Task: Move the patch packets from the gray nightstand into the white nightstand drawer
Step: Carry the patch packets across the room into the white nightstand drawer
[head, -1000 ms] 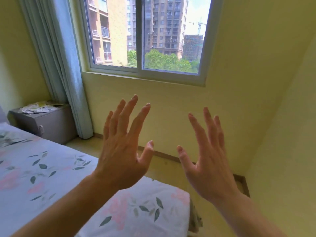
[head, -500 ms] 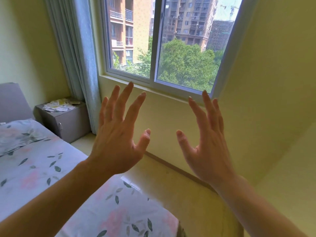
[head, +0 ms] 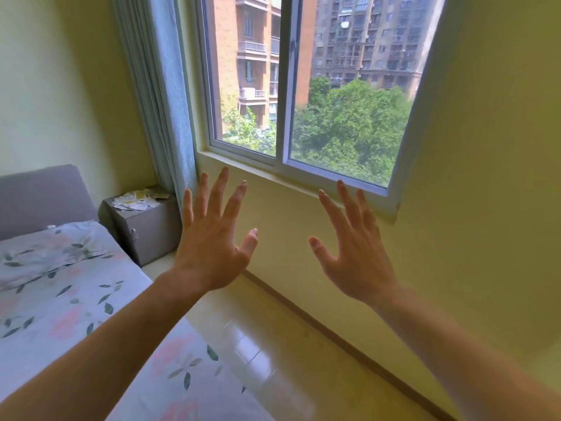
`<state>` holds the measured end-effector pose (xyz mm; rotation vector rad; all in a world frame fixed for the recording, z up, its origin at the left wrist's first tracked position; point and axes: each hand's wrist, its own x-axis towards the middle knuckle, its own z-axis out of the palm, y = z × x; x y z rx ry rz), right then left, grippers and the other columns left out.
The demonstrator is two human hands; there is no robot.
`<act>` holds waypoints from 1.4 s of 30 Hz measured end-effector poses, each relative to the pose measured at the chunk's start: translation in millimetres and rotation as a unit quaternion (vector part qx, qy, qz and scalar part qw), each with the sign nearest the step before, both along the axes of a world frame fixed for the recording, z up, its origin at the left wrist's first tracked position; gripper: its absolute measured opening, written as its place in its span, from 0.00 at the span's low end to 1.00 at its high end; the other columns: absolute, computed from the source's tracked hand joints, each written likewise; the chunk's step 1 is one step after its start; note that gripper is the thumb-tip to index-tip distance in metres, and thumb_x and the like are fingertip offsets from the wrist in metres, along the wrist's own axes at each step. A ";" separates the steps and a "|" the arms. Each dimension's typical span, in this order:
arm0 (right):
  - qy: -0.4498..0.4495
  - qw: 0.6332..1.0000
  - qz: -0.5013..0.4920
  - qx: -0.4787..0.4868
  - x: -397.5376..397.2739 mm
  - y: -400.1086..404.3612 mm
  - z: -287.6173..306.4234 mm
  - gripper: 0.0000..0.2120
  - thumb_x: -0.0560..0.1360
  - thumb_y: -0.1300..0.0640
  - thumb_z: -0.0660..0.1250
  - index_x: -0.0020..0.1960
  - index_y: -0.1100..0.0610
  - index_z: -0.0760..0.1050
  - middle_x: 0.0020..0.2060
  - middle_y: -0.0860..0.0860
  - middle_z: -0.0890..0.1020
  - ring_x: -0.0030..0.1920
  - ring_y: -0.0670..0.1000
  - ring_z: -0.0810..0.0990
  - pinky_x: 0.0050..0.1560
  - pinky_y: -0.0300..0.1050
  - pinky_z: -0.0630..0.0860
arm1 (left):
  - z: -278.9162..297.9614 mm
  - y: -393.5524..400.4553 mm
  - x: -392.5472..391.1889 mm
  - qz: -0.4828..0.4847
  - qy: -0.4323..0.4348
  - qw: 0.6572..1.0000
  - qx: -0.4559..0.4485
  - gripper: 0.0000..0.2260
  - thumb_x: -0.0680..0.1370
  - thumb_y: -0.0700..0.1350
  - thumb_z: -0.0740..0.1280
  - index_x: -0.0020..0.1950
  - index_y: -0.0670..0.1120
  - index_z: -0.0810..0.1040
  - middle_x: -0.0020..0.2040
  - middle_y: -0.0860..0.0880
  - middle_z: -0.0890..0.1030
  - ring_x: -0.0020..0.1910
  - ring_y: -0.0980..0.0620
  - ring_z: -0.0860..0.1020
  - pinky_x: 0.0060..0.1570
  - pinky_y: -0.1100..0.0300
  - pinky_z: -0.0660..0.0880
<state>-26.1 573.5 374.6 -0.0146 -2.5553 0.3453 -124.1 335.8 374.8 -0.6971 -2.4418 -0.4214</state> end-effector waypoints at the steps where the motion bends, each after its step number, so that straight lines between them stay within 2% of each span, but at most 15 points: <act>1: 0.003 1.000 0.009 -0.001 -8.0 10.4 1.2 0.39 0.80 0.40 0.62 0.83 0.41 0.44 0.82 0.42 0.36 0.81 0.53 0.32 0.80 0.67 0.48 | 1.6 9.9 -4.1 0.005 0.002 1.000 -0.003 0.38 0.77 0.63 0.57 0.83 0.55 0.47 0.83 0.52 0.35 0.81 0.45 0.34 0.78 0.36 0.41; 8: 0.020 0.997 0.074 -0.025 -84.5 79.8 -7.5 0.39 0.80 0.41 0.64 0.83 0.42 0.45 0.82 0.41 0.37 0.82 0.51 0.34 0.79 0.67 0.53 | -15.4 70.9 -61.0 0.044 -0.004 0.999 0.019 0.37 0.78 0.61 0.58 0.83 0.55 0.48 0.82 0.53 0.35 0.81 0.47 0.33 0.79 0.38 0.40; 12: 0.013 0.994 0.107 -0.035 -161.6 108.4 -28.2 0.39 0.79 0.42 0.65 0.83 0.42 0.47 0.82 0.42 0.40 0.82 0.50 0.36 0.79 0.66 0.54 | -47.8 95.3 -125.0 0.086 -0.034 0.995 0.043 0.36 0.77 0.61 0.58 0.83 0.55 0.49 0.83 0.54 0.35 0.81 0.47 0.33 0.79 0.39 0.38; 17: -0.027 0.988 0.153 -0.018 -269.2 125.9 -33.7 0.40 0.79 0.40 0.64 0.82 0.38 0.43 0.81 0.39 0.37 0.81 0.48 0.34 0.80 0.65 0.53 | -66.6 106.2 -207.6 0.126 -0.065 0.988 0.061 0.36 0.77 0.63 0.55 0.83 0.57 0.49 0.82 0.55 0.34 0.80 0.49 0.31 0.79 0.38 0.39; 25: -0.024 0.971 0.235 -0.037 -422.0 113.4 -19.1 0.39 0.80 0.40 0.65 0.82 0.37 0.44 0.81 0.38 0.38 0.82 0.47 0.35 0.81 0.62 0.52 | -56.0 98.0 -310.5 0.193 -0.071 0.977 0.056 0.36 0.77 0.65 0.53 0.83 0.57 0.50 0.82 0.55 0.35 0.80 0.48 0.32 0.79 0.38 0.41; 33: -0.029 0.949 0.298 -0.095 -576.2 95.5 -44.1 0.37 0.80 0.40 0.65 0.82 0.37 0.47 0.81 0.36 0.41 0.81 0.43 0.37 0.80 0.52 0.48 | -67.0 81.7 -428.8 0.268 -0.082 0.958 0.059 0.35 0.77 0.65 0.54 0.83 0.57 0.52 0.82 0.55 0.36 0.81 0.48 0.34 0.79 0.38 0.42; 42: -0.072 0.918 0.376 -0.105 -770.1 77.8 -64.0 0.36 0.80 0.40 0.64 0.82 0.39 0.49 0.82 0.38 0.45 0.82 0.44 0.41 0.81 0.49 0.49 | -70.0 65.8 -586.7 0.335 -0.126 0.933 0.024 0.36 0.75 0.67 0.48 0.83 0.57 0.51 0.82 0.56 0.35 0.81 0.50 0.33 0.79 0.42 0.38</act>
